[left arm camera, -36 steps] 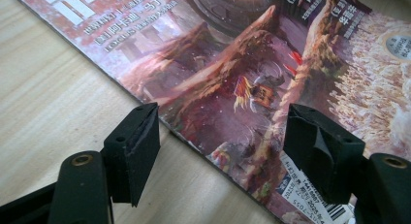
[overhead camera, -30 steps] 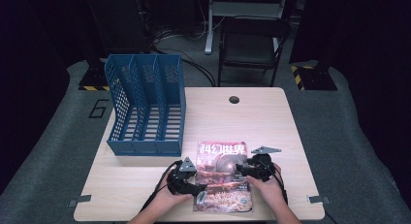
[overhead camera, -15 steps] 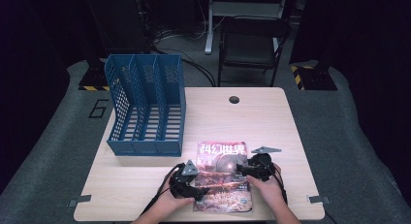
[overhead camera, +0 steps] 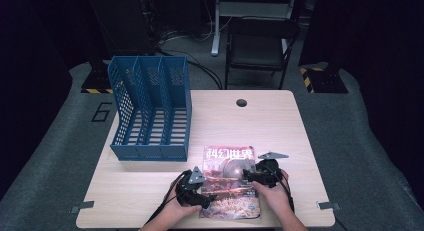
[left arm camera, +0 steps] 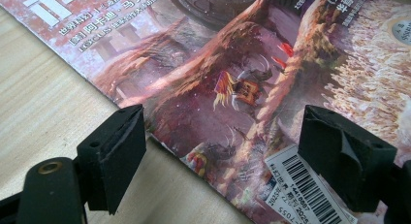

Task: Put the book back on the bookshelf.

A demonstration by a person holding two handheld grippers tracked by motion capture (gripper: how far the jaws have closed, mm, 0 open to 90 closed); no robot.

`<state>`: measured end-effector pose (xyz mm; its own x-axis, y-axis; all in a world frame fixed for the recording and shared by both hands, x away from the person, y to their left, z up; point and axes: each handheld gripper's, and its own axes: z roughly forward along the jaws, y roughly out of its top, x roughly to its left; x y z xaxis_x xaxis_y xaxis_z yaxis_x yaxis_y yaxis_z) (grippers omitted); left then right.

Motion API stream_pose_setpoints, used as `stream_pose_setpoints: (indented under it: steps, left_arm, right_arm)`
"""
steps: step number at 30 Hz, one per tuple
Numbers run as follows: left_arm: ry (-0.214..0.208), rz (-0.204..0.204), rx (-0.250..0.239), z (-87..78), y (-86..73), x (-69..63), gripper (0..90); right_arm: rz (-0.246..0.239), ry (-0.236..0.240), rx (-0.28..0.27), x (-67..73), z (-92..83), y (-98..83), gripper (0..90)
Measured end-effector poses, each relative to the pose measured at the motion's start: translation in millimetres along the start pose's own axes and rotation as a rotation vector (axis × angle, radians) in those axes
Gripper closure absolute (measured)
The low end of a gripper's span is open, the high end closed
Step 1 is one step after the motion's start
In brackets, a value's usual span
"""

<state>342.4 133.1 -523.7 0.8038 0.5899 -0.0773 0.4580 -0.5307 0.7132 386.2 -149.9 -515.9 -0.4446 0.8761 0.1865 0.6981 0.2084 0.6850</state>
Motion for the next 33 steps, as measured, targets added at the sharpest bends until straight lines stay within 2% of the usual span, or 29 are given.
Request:
stream_pose_setpoints:
  steps: [2, 3, 7, 9, 13, 18, 19, 27, 33]
  left_arm:
    - [-0.006, 0.001, -0.004, -0.2, -0.5, -0.2, 17.2]
    - [0.005, 0.003, -0.01, 0.2, -0.9, -0.5, 17.2]
    - [0.01, 0.003, -0.012, 0.3, -1.2, -0.8, 17.2]
    - [0.009, 0.004, -0.01, 0.2, -1.2, -0.7, 17.2]
    - [0.009, 0.006, -0.009, 0.2, -1.1, -0.6, 17.2]
    - [0.009, 0.005, -0.008, 0.1, -1.3, -0.8, 17.2]
    - [0.004, -0.003, -0.013, 0.2, -1.9, -1.2, 17.2]
    - [0.008, 0.004, -0.019, 0.2, -2.5, -0.7, 17.2]
    - [0.009, 0.005, -0.012, -0.2, -2.1, -0.6, 17.2]
  right_arm:
    - [0.016, 0.0, -0.004, 0.8, 0.1, -0.4, 38.7]
    - [0.026, 0.001, -0.007, 0.8, 0.1, -0.6, 38.7]
    - [0.08, 0.028, -0.026, -2.2, -0.1, -1.0, 40.1]
    - [0.087, 0.031, -0.025, -3.3, -0.3, -0.9, 41.0]
    - [0.136, 0.061, -0.03, -8.4, -1.1, -0.6, 43.7]
    - [0.136, 0.07, -0.036, -9.0, -3.0, 0.3, 44.3]
    - [0.121, 0.074, -0.048, -7.9, -5.7, 1.7, 44.9]
    - [0.143, 0.196, -0.151, -9.1, -20.9, 7.0, 48.9]
    - [0.149, 0.201, -0.147, -7.8, -21.8, 7.5, 49.7]
